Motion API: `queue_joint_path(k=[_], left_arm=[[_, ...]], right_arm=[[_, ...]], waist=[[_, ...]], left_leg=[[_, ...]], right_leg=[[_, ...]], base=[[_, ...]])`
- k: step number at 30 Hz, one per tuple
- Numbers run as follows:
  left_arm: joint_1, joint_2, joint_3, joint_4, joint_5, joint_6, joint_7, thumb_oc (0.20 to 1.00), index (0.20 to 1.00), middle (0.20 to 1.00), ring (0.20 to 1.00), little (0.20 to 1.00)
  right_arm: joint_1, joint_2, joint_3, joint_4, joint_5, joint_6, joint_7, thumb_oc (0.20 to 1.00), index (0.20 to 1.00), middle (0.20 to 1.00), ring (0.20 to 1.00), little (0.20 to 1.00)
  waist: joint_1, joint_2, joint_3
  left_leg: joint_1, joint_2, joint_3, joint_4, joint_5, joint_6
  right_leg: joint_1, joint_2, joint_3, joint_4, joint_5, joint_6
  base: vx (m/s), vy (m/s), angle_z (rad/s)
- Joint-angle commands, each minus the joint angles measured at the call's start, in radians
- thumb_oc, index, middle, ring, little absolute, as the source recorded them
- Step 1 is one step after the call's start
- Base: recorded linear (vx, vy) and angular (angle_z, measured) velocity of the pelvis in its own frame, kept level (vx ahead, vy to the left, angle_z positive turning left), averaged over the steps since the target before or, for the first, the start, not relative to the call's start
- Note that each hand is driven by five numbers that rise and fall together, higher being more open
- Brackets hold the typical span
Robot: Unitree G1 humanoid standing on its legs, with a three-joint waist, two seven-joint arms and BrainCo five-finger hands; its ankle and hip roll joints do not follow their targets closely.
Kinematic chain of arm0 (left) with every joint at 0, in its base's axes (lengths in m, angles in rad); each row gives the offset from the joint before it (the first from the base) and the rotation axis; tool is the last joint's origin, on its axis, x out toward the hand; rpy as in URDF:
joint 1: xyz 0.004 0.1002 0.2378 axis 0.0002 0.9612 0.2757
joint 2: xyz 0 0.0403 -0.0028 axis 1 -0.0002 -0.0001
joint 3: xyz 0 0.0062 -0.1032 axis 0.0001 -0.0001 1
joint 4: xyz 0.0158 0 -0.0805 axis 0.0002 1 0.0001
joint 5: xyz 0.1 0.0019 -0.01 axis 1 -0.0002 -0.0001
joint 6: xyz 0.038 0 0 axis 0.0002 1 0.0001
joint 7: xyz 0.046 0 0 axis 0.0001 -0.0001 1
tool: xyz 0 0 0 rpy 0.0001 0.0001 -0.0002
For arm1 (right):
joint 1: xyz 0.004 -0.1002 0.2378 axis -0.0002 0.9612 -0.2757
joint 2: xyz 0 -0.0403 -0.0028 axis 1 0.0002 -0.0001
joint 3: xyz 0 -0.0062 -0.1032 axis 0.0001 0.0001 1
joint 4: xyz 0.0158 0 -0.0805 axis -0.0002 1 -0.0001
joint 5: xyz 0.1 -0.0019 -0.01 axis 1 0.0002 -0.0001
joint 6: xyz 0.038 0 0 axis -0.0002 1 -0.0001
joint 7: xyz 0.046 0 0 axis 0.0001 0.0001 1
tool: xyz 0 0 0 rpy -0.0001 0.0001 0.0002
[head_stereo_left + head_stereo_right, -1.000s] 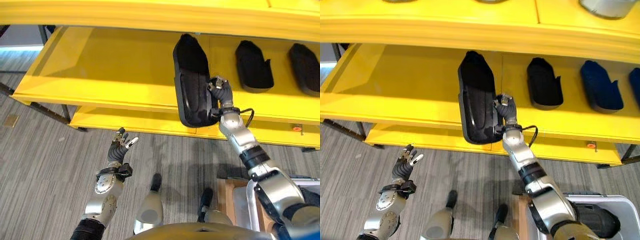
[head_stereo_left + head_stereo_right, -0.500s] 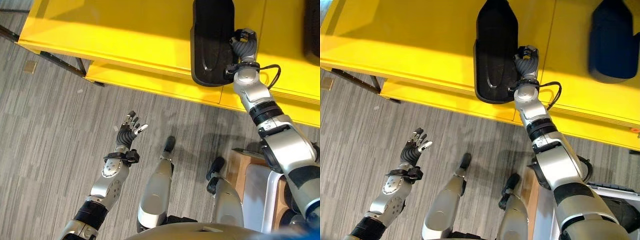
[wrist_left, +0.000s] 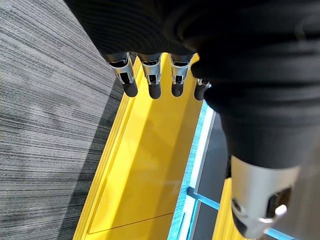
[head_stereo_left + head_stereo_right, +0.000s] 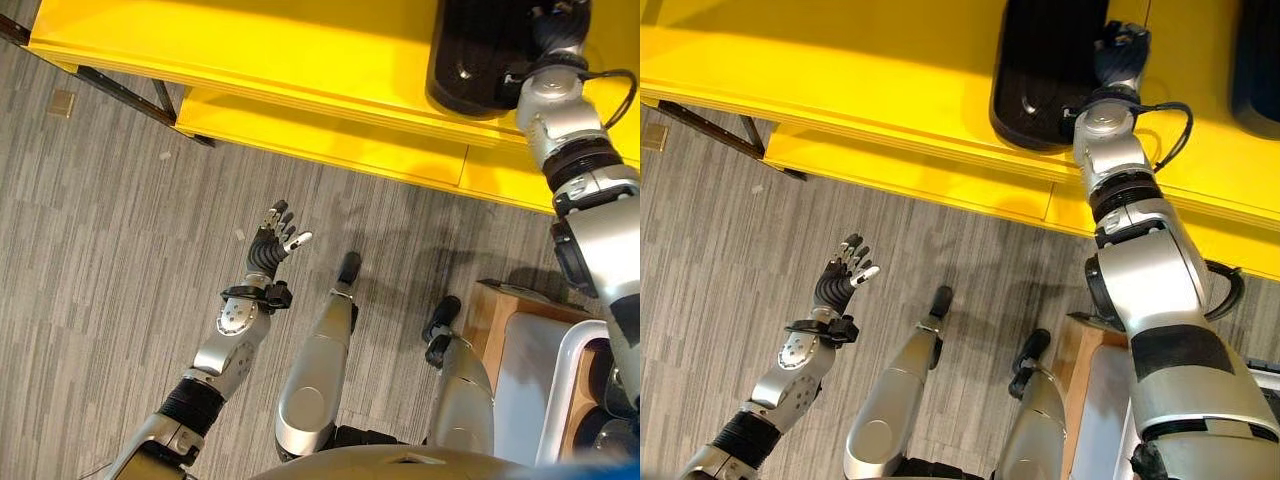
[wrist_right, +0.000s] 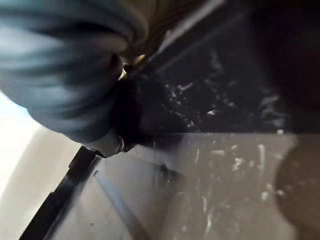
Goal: Move parts from the plastic box to the shelf.
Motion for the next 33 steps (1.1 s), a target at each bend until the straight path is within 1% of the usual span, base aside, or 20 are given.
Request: queue_joint_path(k=[1,6,14,21,25,26,27,28,29,30,33], left_arm=[[0.003,0.038,-0.013,-0.084,-0.029,-0.061,0.000,1.000,1.000,1.000,1.000,1.000],[0.001,0.046,-0.019,-0.093,-0.031,-0.060,-0.004,1.000,1.000,1.000,1.000,1.000],[-0.002,0.052,-0.018,-0.104,-0.038,-0.067,-0.006,1.000,1.000,1.000,1.000,1.000],[0.000,0.059,-0.020,-0.111,-0.046,-0.072,-0.008,1.000,1.000,1.000,1.000,1.000],[-0.003,0.060,-0.021,-0.110,-0.052,-0.072,-0.009,1.000,1.000,1.000,1.000,1.000],[-0.005,0.062,-0.022,-0.111,-0.053,-0.071,-0.007,1.000,1.000,1.000,1.000,1.000],[-0.006,0.062,-0.022,-0.111,-0.055,-0.072,-0.006,1.000,1.000,1.000,1.000,1.000],[-0.005,0.065,-0.021,-0.110,-0.054,-0.074,-0.005,1.000,1.000,1.000,1.000,1.000],[-0.005,0.064,-0.022,-0.111,-0.055,-0.074,-0.005,1.000,1.000,1.000,1.000,1.000],[-0.008,0.065,-0.024,-0.109,-0.055,-0.074,-0.004,1.000,1.000,1.000,1.000,1.000],[-0.012,0.068,-0.026,-0.109,-0.056,-0.075,-0.004,1.000,1.000,1.000,1.000,1.000]], right_arm=[[-0.116,-0.086,0.065,-0.036,0.037,-0.056,0.002,0.200,0.200,0.200,0.200,0.200],[-0.161,-0.129,0.102,0.028,0.029,-0.037,0.010,0.200,0.200,0.200,0.200,0.200],[-0.200,-0.167,0.149,0.053,0.008,-0.024,0.014,0.200,0.200,0.200,0.200,0.200],[-0.236,-0.174,0.189,0.057,0.001,-0.023,0.017,0.200,0.200,0.200,0.200,0.200],[-0.242,-0.171,0.187,0.061,0.010,-0.024,0.013,0.200,0.200,0.200,0.200,0.200],[-0.245,-0.168,0.186,0.066,0.015,-0.023,0.011,0.247,0.247,0.247,0.247,0.247],[-0.245,-0.166,0.182,0.067,0.019,-0.024,0.006,0.395,0.395,0.395,0.395,0.395],[-0.248,-0.164,0.185,0.067,0.020,-0.024,0.006,0.573,0.573,0.573,0.573,0.573],[-0.249,-0.161,0.184,0.067,0.021,-0.024,0.007,0.715,0.715,0.715,0.715,0.715],[-0.248,-0.157,0.177,0.068,0.028,-0.026,0.003,1.000,1.000,1.000,1.000,1.000],[-0.249,-0.154,0.172,0.073,0.038,-0.025,-0.001,1.000,1.000,1.000,1.000,1.000]], waist=[[0.016,-0.019,-0.047],[0.025,-0.019,-0.041],[0.034,-0.021,-0.039],[0.040,-0.025,-0.039],[0.040,-0.027,-0.039],[0.040,-0.027,-0.040],[0.041,-0.026,-0.040],[0.039,-0.027,-0.039],[0.039,-0.027,-0.039],[0.038,-0.027,-0.040],[0.038,-0.026,-0.040]], left_leg=[[-0.020,0.041,0.042,0.123,-0.165,-0.011],[-0.032,0.032,0.035,0.119,-0.160,-0.009],[-0.044,0.026,0.028,0.115,-0.156,-0.008],[-0.052,0.023,0.028,0.111,-0.152,-0.010],[-0.054,0.023,0.028,0.112,-0.153,-0.010],[-0.055,0.022,0.027,0.113,-0.152,-0.010],[-0.055,0.020,0.027,0.113,-0.152,-0.009],[-0.055,0.020,0.027,0.113,-0.151,-0.009],[-0.055,0.020,0.027,0.113,-0.152,-0.009],[-0.054,0.019,0.028,0.112,-0.152,-0.009],[-0.054,0.019,0.028,0.111,-0.152,-0.009]], right_leg=[[0.041,-0.032,0.025,0.019,-0.044,0.038],[0.046,-0.033,0.016,0.006,-0.038,0.040],[0.047,-0.034,0.008,-0.005,-0.032,0.043],[0.043,-0.033,0.004,-0.013,-0.028,0.044],[0.045,-0.032,0.005,-0.014,-0.029,0.044],[0.046,-0.032,0.004,-0.014,-0.029,0.043],[0.047,-0.032,0.004,-0.014,-0.029,0.043],[0.048,-0.032,0.004,-0.015,-0.028,0.042],[0.048,-0.032,0.004,-0.016,-0.027,0.043],[0.049,-0.032,0.005,-0.017,-0.027,0.043],[0.050,-0.032,0.005,-0.020,-0.026,0.044]], base=[[0.00,0.002,0.05],[0.00,-0.002,0.02],[0.00,0.000,0.04],[0.00,0.000,0.00],[0.00,0.001,0.03],[0.00,0.000,0.00],[0.00,0.000,0.00],[0.00,0.000,0.00],[0.00,0.000,0.00],[0.00,0.000,0.00],[0.00,0.000,0.00]])
